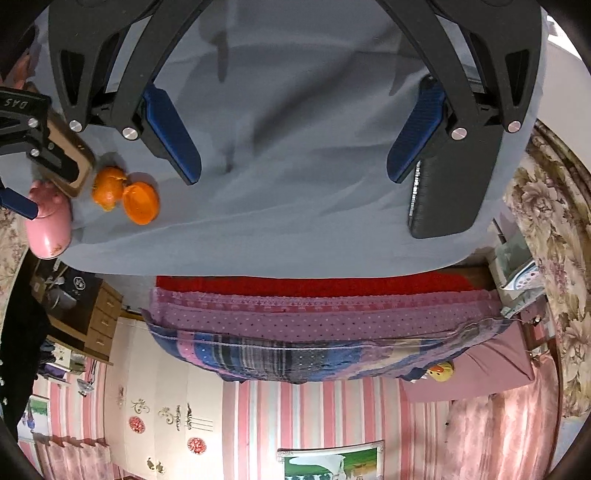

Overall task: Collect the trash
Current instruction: 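Grasp the peeled orange with the right tool and lift it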

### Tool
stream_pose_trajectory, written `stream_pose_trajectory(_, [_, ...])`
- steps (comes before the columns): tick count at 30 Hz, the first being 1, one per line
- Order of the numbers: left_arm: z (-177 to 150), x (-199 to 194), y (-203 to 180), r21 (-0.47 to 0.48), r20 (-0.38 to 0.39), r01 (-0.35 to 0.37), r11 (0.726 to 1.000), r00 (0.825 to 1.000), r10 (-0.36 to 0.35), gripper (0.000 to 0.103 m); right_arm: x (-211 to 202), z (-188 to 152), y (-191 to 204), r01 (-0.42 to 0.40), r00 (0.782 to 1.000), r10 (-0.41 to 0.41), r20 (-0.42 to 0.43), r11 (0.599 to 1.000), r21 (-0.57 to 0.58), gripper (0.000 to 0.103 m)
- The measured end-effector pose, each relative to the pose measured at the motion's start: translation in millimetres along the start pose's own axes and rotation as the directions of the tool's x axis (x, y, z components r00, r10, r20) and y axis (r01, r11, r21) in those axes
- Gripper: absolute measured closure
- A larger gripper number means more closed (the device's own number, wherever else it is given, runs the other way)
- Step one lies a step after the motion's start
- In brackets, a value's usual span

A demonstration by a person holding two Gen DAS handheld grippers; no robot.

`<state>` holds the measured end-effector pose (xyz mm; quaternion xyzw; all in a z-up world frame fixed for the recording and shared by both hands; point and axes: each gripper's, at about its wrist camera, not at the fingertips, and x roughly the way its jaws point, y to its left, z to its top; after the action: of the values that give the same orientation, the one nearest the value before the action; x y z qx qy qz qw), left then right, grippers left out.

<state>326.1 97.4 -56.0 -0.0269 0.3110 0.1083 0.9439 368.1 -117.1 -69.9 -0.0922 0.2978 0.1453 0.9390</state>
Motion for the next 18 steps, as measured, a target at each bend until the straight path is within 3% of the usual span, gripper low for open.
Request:
stream_pose_trajectory(3, [1, 1, 3, 0.014, 0.002, -0.024, 1.0, 1.0, 0.024, 0.006, 7, 3, 7, -0.001, 1.0, 0.0, -0.027, 1.0, -0.023, 0.009])
stream_pose_trajectory(5, [1, 1, 5, 0.018, 0.003, -0.035, 0.999, 0.999, 0.035, 0.006, 12, 6, 9, -0.013, 0.999, 0.012, -0.041, 1.0, -0.022, 0.022])
stream_pose_trajectory(11, [2, 1, 16, -0.033, -0.009, -0.004, 0.999, 1.0, 0.004, 0.006, 26, 12, 15, -0.063, 0.995, 0.063, -0.077, 0.998, -0.005, 0.045])
stream_pose_trajectory(18, [0, 6, 24, -0.079, -0.031, 0.011, 0.997, 0.999, -0.013, 0.006, 35, 10, 23, -0.12, 0.988, 0.119, -0.097, 0.993, -0.009, 0.064])
